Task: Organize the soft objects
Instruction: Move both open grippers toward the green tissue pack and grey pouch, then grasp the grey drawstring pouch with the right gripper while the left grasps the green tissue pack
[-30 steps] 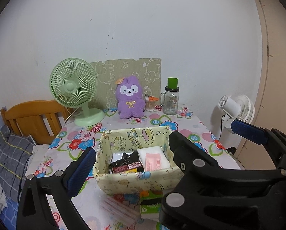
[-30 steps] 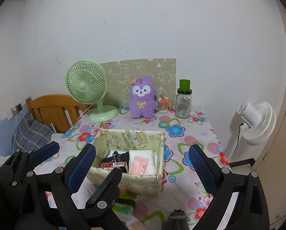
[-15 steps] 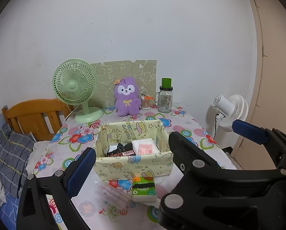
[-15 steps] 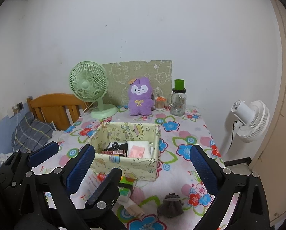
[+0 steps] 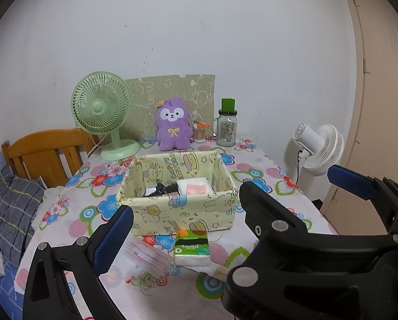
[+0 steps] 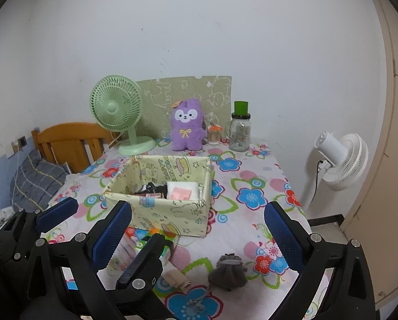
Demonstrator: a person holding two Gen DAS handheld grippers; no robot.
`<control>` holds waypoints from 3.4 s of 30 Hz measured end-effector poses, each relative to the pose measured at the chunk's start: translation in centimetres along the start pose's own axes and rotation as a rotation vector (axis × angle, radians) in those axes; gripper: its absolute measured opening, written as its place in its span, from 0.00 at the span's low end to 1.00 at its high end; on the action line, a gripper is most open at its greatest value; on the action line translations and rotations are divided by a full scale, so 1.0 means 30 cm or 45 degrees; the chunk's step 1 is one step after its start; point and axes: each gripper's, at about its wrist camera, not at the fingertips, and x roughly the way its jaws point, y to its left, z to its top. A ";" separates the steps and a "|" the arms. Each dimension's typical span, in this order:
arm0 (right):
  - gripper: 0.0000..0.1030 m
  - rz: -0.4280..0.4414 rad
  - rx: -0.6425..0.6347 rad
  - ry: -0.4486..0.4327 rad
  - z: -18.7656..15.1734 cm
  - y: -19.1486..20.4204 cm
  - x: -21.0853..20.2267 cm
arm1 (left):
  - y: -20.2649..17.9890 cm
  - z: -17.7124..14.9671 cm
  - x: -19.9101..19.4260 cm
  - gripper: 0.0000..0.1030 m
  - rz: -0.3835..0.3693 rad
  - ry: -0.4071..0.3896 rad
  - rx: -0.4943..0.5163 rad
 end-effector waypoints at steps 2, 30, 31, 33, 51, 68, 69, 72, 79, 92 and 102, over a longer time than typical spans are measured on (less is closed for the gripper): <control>0.98 0.004 0.008 0.010 -0.019 -0.007 0.013 | -0.002 -0.015 0.013 1.00 -0.002 0.006 -0.002; 0.98 -0.048 0.102 0.255 -0.244 -0.113 0.267 | -0.057 -0.211 0.245 1.00 -0.008 0.230 0.025; 0.98 -0.052 0.107 0.267 -0.252 -0.118 0.277 | -0.058 -0.217 0.254 1.00 -0.006 0.241 0.024; 0.98 -0.056 0.112 0.284 -0.260 -0.126 0.292 | -0.058 -0.226 0.267 1.00 -0.004 0.259 0.021; 0.58 0.009 0.171 0.443 -0.343 -0.149 0.408 | -0.079 -0.296 0.364 0.99 0.008 0.404 0.044; 0.47 0.051 0.186 0.376 -0.260 -0.121 0.415 | -0.005 -0.226 0.376 0.99 0.070 0.347 -0.007; 0.47 0.053 0.188 0.375 -0.256 -0.120 0.419 | -0.003 -0.222 0.381 0.99 0.075 0.344 -0.005; 0.47 0.056 0.187 0.377 -0.247 -0.115 0.438 | 0.001 -0.214 0.402 0.98 0.086 0.345 0.001; 0.46 0.055 0.197 0.382 -0.233 -0.114 0.481 | 0.005 -0.196 0.447 0.93 0.088 0.359 0.006; 0.46 0.059 0.201 0.410 -0.235 -0.102 0.515 | 0.020 -0.198 0.494 0.54 0.037 0.439 -0.027; 0.46 0.059 0.192 0.391 -0.225 -0.083 0.467 | 0.017 -0.192 0.435 0.51 0.021 0.407 -0.026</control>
